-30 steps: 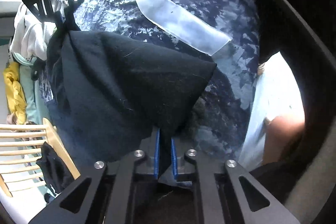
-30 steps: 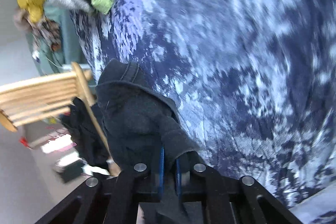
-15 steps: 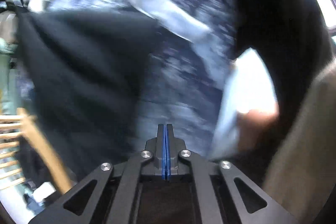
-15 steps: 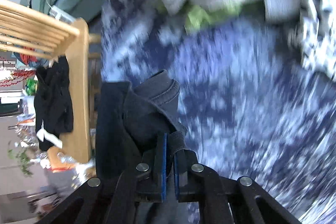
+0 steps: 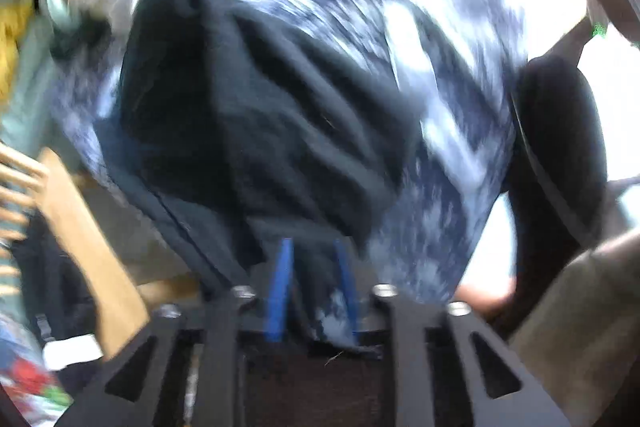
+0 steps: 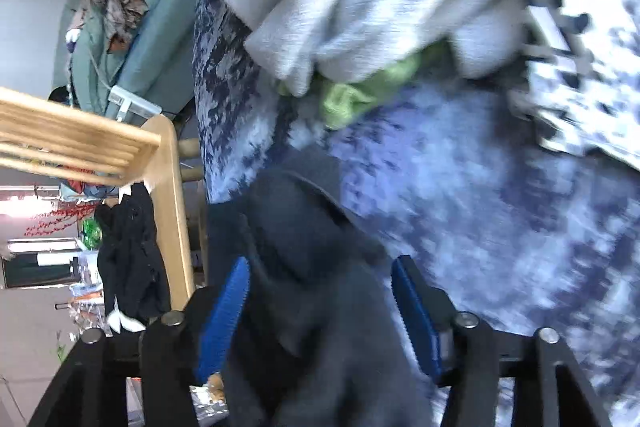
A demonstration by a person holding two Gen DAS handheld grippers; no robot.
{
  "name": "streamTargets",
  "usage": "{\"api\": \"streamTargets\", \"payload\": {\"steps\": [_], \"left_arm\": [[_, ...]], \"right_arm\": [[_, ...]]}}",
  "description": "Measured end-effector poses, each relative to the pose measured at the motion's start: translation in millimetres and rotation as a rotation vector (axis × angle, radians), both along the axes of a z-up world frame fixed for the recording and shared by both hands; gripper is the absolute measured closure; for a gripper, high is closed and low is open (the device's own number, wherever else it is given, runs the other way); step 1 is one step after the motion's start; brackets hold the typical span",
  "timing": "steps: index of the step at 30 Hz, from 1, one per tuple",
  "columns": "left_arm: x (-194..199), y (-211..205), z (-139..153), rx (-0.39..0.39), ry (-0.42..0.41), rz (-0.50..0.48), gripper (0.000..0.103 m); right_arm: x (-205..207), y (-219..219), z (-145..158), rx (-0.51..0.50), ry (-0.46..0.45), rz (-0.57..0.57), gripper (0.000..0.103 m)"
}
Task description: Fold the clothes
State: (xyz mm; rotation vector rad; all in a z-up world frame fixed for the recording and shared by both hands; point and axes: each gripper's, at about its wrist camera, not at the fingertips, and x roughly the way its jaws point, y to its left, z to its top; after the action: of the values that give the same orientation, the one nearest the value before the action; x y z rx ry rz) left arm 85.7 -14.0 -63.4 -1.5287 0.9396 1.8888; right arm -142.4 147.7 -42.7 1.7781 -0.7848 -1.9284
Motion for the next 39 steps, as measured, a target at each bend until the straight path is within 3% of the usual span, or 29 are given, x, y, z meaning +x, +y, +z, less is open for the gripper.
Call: {"api": "streamTargets", "payload": {"steps": [1, 2, 3, 6, 10, 12, 16, 19, 21, 24, 26, 27, 30, 31, 34, 36, 39], "left_arm": [[-24, -3, 9, 0.045, -0.039, 0.029, 0.048], [-49, -6, 17, 0.081, -0.073, 0.054, 0.045], [-62, -9, 23, 0.097, -0.085, 0.068, 0.044], [-114, 4, 45, 0.09, -0.015, 0.097, 0.044], [-169, 40, 69, 0.101, -0.064, 0.068, 0.039], [-179, 61, 68, 0.063, -0.081, 0.038, 0.035], [-211, 110, 49, -0.095, -0.065, -0.034, 0.033], [-223, 130, 38, -0.13, -0.145, -0.038, 0.032], [-226, 138, 32, -0.182, -0.197, -0.028, 0.032], [-231, 143, 4, -0.322, -0.227, 0.023, 0.032], [-234, 144, -4, -0.345, -0.248, 0.053, 0.033], [-236, 144, -7, -0.35, -0.259, 0.067, 0.041], [-249, 141, -5, -0.32, -0.283, 0.161, 0.083], [-255, 138, -4, -0.315, -0.286, 0.21, 0.092], [-267, 131, -7, -0.316, -0.276, 0.286, 0.097], [-272, 129, -4, -0.305, -0.266, 0.308, 0.098], [-288, 120, 21, -0.212, -0.238, 0.39, 0.098]], "right_arm": [[12, 7, 1, -0.002, 0.011, 0.013, 0.036], [30, 12, 0, -0.001, 0.03, 0.039, 0.034], [47, 15, -3, 0.002, 0.049, 0.064, 0.033], [100, 15, -17, 0.006, 0.097, 0.146, 0.03], [151, -4, -41, -0.015, 0.132, 0.22, 0.028], [158, -12, -51, -0.034, 0.13, 0.234, 0.028], [159, -30, -75, -0.016, 0.08, 0.293, 0.025], [164, -33, -81, -0.113, 0.074, 0.304, 0.025], [166, -34, -84, -0.154, 0.077, 0.301, 0.025], [169, -39, -84, -0.158, 0.099, 0.32, 0.028], [171, -42, -85, -0.171, 0.106, 0.326, 0.038], [173, -42, -87, -0.178, 0.101, 0.322, 0.041], [176, -38, -96, -0.197, 0.06, 0.301, 0.071], [176, -36, -99, -0.207, 0.037, 0.283, 0.086], [175, -28, -106, -0.255, -0.017, 0.231, 0.091], [177, -28, -102, -0.267, -0.004, 0.233, 0.093], [182, -28, -92, -0.322, 0.029, 0.256, 0.095]]}}
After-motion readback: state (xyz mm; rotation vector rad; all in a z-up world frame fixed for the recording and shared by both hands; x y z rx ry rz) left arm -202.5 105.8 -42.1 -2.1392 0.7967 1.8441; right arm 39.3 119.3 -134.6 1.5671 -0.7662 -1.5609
